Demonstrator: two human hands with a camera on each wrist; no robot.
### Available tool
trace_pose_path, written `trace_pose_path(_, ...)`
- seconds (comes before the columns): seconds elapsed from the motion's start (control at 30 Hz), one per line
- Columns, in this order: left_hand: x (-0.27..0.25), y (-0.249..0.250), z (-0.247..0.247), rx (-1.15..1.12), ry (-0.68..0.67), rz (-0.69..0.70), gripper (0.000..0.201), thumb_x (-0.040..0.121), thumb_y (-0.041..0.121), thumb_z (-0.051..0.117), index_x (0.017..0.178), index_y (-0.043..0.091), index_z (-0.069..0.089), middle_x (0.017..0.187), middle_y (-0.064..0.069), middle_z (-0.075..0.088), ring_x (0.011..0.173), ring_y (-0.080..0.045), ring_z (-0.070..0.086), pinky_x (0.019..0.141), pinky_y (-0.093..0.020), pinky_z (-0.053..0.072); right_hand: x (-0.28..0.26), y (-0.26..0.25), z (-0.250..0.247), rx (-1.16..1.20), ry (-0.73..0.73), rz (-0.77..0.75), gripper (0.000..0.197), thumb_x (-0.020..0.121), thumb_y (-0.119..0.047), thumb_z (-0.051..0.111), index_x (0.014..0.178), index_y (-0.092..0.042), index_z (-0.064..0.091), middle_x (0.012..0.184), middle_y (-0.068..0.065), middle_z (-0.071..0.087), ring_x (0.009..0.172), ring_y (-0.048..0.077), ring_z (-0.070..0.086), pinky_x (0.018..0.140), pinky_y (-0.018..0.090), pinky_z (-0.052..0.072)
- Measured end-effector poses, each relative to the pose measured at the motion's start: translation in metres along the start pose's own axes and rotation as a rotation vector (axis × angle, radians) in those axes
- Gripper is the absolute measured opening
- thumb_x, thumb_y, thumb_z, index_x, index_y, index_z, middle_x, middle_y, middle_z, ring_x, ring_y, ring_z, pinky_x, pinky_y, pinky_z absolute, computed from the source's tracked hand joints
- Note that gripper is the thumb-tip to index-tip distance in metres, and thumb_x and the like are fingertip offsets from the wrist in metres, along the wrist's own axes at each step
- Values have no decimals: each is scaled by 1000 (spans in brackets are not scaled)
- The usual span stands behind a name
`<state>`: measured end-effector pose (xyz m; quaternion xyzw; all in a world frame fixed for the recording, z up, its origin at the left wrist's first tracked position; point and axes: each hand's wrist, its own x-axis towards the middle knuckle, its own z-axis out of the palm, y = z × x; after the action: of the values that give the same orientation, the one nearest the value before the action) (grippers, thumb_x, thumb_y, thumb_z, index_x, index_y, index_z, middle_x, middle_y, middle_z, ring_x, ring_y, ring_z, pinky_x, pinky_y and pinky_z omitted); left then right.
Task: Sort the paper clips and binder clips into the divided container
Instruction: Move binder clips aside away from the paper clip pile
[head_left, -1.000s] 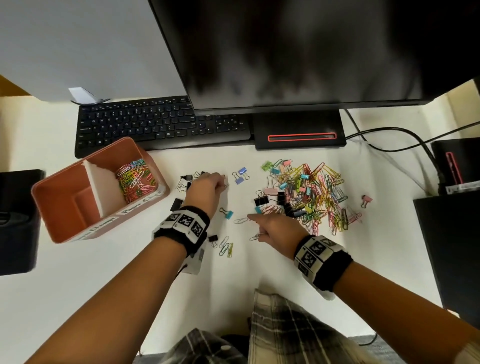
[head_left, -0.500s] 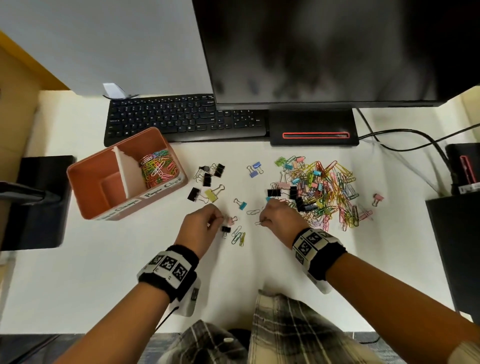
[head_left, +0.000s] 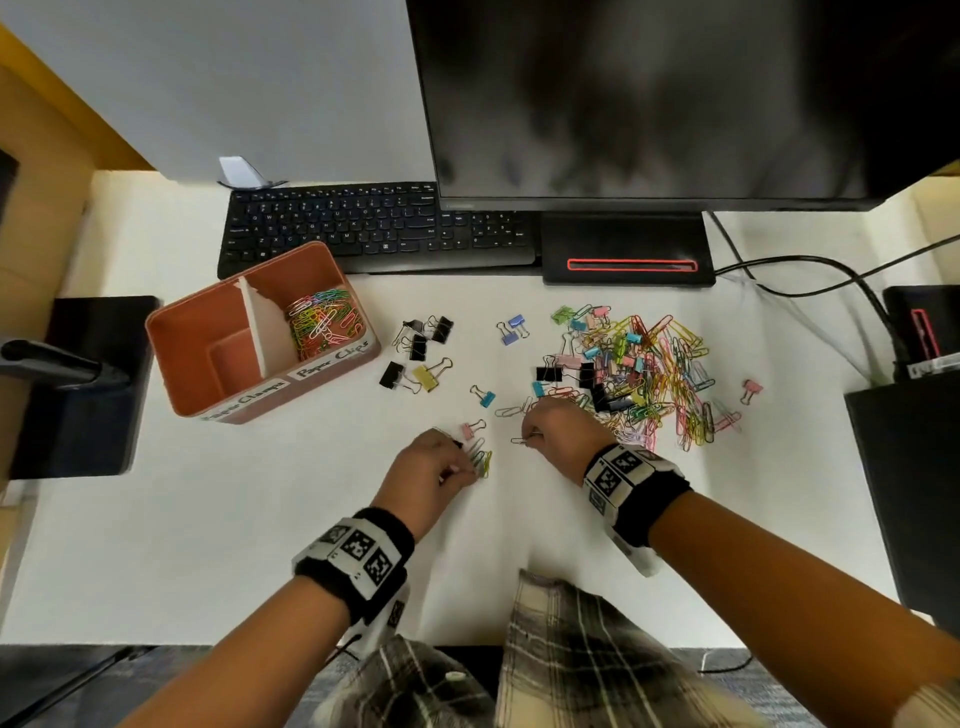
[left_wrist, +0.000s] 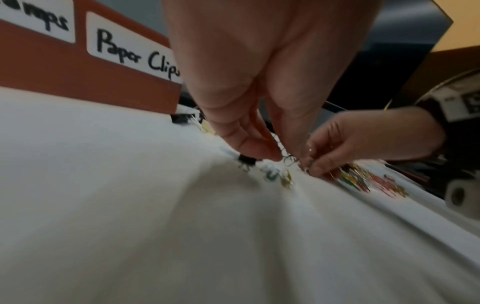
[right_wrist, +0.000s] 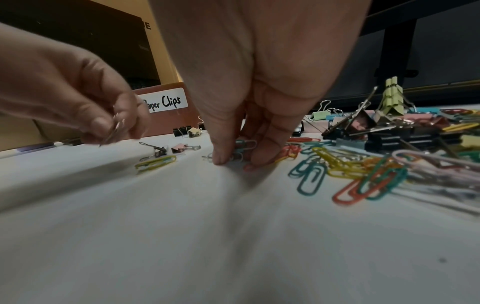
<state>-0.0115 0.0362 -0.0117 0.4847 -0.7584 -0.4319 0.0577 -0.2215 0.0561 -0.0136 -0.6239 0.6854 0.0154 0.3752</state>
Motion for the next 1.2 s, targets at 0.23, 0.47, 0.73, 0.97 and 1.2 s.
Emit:
trace_pose_path(0.23,1,-6,35,46,50,-76,6,79,13,70,80,7,70,116,-4,52,102,-18,53,89,-19,38,-5,1,1,11,12,-39,18,87,-12,54,100,-9,66,106,11,66,101,28,58,88,38,49)
trace_pose_path(0.47,10,6,43,168,64,-68,11,80,18,68,83,7,69,116,-5,54,108,-23,48,86,-18,32,-6,0,3,-3,-2,-31,20,88,-18,57,102,-8,67,108,11,63,101,26,57,88,33,45)
trace_pose_path(0.73,22,6,31,171,117,-21,14,87,15,57,81,6,67,84,-12,66,78,-29,61,72,-35,52,13,-17,-8,2,100,-92,13,86,-9,58,94,-1,65,112,13,56,98,29,58,87,38,49)
trace_pose_path(0.97,27,4,25,117,124,-70,15,88,17,56,75,12,61,71,-6,60,66,-24,56,66,-29,49,23,-21,-16,-13,39,-24,11,87,-12,58,94,-5,63,102,16,66,99,31,57,87,40,49)
trace_pose_path(1.2,29,7,20,28,65,-89,12,84,9,59,96,11,60,83,-7,66,79,-24,61,77,-32,51,21,-18,-11,18,44,8,17,86,-12,58,101,-8,63,104,15,67,99,31,60,87,40,51)
